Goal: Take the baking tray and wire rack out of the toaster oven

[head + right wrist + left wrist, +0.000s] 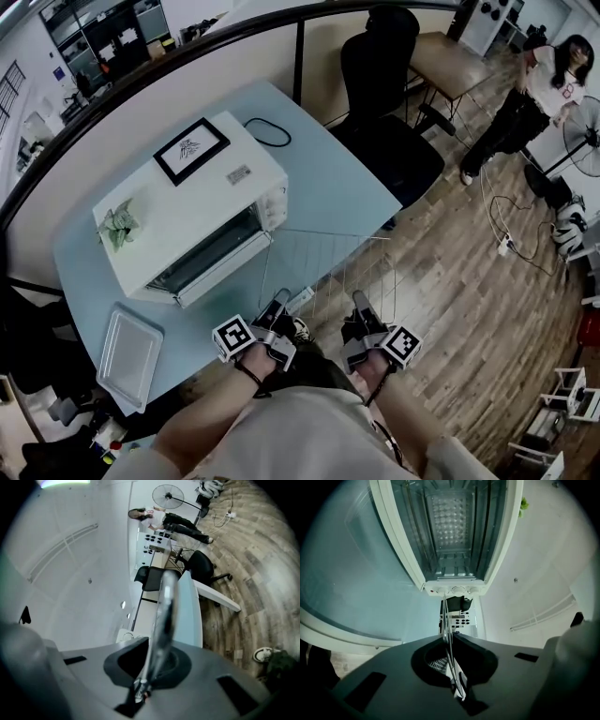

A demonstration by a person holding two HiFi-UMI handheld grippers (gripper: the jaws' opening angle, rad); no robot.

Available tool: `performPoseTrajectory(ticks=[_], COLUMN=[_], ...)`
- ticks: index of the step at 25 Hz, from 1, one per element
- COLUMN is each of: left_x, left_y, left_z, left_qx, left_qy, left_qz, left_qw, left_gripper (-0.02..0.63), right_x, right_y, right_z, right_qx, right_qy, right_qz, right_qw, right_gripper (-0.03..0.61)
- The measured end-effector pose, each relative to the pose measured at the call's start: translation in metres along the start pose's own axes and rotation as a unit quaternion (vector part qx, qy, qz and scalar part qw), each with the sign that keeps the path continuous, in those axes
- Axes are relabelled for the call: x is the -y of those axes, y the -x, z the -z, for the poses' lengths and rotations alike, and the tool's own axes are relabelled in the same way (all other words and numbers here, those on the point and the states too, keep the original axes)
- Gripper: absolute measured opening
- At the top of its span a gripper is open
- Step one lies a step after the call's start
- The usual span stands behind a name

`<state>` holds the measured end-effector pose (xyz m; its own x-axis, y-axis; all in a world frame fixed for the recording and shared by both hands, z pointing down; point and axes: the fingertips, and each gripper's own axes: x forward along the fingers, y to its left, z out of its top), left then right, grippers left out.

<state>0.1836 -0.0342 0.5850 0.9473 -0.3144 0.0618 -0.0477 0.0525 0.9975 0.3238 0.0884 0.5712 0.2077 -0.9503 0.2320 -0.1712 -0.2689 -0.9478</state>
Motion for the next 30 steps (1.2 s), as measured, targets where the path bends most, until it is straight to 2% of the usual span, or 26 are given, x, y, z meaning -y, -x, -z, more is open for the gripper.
performPoseTrajectory(ticks=[7,15,26,30], left_x=[-0.031,-0.056,-0.082,-0.086], left_y=[-0.038,-0.080,-0.120,-0.137], left_z=[0.002,-0.008,-0.019,-0.023], left_qx=[-0.028,-0.049,-0.069,-0.087], left_qy=[-0.014,-0.026,-0.036,-0.050], left_qz=[-0.067,-0.118,-0.150,-0.156], left_qw=[0.9973,0.9915,0.9856,0.9827], left_gripper=[0.009,0.009,0.009,0.018], right_x=[0.025,0.057,0.095,0.099], right_y=[-0.022,-0.062,-0.111,-0.129], right_z=[-0.028,-0.054,-0.079,-0.093], right_qx=[0.007,0.003,-0.004,-0.004], right_qy=[0.001,0.001,-0.004,0.019], right_qz=[0.011,0.029,0.058,0.063], right_qw=[1.000,1.000,0.998,0.998], right_gripper=[0.023,0.026,0.018,0.025])
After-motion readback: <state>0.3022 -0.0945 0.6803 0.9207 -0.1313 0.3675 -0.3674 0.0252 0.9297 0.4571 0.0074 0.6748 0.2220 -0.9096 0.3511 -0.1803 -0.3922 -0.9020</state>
